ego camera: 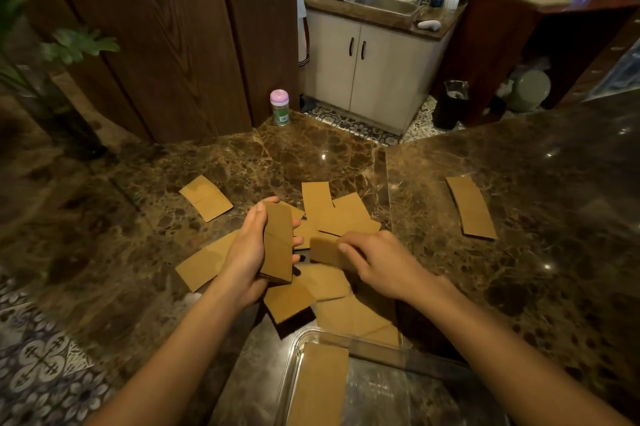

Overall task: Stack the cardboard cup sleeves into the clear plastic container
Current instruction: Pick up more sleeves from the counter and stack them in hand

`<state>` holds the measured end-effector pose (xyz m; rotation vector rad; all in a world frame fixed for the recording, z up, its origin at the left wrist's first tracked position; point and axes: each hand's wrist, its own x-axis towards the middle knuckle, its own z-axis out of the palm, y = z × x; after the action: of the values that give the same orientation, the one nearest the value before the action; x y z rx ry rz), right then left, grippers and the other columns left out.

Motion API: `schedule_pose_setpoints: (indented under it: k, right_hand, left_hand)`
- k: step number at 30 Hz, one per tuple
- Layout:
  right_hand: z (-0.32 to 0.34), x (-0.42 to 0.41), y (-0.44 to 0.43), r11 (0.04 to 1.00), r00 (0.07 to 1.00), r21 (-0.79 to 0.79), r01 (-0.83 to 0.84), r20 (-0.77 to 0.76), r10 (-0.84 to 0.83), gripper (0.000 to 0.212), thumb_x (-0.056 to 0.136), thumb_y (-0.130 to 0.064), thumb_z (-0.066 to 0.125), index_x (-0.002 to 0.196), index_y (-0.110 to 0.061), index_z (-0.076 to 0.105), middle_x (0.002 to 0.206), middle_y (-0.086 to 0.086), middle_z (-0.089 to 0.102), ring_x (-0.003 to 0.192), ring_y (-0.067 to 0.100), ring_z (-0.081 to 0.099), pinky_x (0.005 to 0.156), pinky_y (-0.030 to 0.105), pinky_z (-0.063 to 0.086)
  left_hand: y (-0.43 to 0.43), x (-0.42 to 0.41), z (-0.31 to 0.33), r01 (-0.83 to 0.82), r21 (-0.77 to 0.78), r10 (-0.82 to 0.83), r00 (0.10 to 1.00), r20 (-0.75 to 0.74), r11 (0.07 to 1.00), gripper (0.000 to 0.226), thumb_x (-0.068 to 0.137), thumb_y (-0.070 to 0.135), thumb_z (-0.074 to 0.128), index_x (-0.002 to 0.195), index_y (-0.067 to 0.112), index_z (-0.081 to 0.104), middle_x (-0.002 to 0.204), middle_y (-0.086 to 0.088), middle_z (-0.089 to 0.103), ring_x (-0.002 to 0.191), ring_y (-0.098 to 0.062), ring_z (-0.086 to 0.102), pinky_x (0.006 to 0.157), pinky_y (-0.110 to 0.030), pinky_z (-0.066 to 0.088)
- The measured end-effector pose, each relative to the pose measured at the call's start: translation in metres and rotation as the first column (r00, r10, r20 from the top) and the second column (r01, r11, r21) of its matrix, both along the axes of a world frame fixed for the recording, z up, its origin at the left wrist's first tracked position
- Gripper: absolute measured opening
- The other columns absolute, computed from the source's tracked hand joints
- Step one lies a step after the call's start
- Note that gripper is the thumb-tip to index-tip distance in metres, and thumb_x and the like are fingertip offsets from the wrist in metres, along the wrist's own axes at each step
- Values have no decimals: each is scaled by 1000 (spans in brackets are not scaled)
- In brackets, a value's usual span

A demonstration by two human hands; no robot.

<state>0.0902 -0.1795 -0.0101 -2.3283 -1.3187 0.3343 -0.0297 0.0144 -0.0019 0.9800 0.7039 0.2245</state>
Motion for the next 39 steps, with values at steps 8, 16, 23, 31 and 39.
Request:
schedule_pose_setpoints:
  k: [8, 16, 23, 31, 39]
  right_hand:
    - [18, -1, -8, 886, 879, 231, 402, -367, -303, 25, 106, -32, 57, 106, -26, 81, 96, -12, 76, 90, 7, 68, 79, 34, 55]
    - [53, -14, 1, 781, 585, 280, 559, -801, -131, 11, 98, -7, 70, 104, -4, 78, 91, 12, 80, 89, 23, 77, 80, 32, 65]
    - [50, -20, 21, 833, 813, 290, 471, -510, -282, 26, 85, -31, 86, 106, -17, 81, 83, -2, 81, 78, 8, 77, 77, 34, 63]
    - [55, -27, 10, 989, 985, 142, -48, -157, 71, 84, 59, -65, 90, 129, -42, 49, 172, -13, 6, 157, 5, 6, 111, 7, 16]
    - [63, -23, 0, 924, 987, 383, 22, -155, 41, 78, 56, -51, 95, 111, -34, 43, 137, -9, 41, 122, 7, 49, 91, 21, 52]
  left_hand:
    - [-14, 4, 7, 17, -21, -16, 999, 30, 1000, 33, 105, 54, 41, 126, 39, 63, 117, -18, 74, 93, -33, 71, 65, -41, 59]
    - [-30, 7, 23, 155, 56, -161, 976, 145, 986, 42, 88, 48, 66, 129, 41, 61, 122, -11, 71, 96, -27, 72, 69, -41, 60]
    - [-33, 12, 29, 227, 87, -241, 948, 206, 970, 37, 100, 25, 63, 134, 38, 58, 131, -20, 65, 105, -34, 69, 79, -44, 59]
    - [-38, 13, 46, 273, 43, -276, 943, 188, 961, 33, 100, 51, 55, 129, 35, 58, 106, -18, 64, 75, -27, 67, 58, -37, 54]
    - [-39, 8, 53, 471, -32, -427, 825, 369, 882, 45, 101, 31, 50, 147, 30, 51, 131, -9, 66, 109, -24, 71, 77, -38, 61]
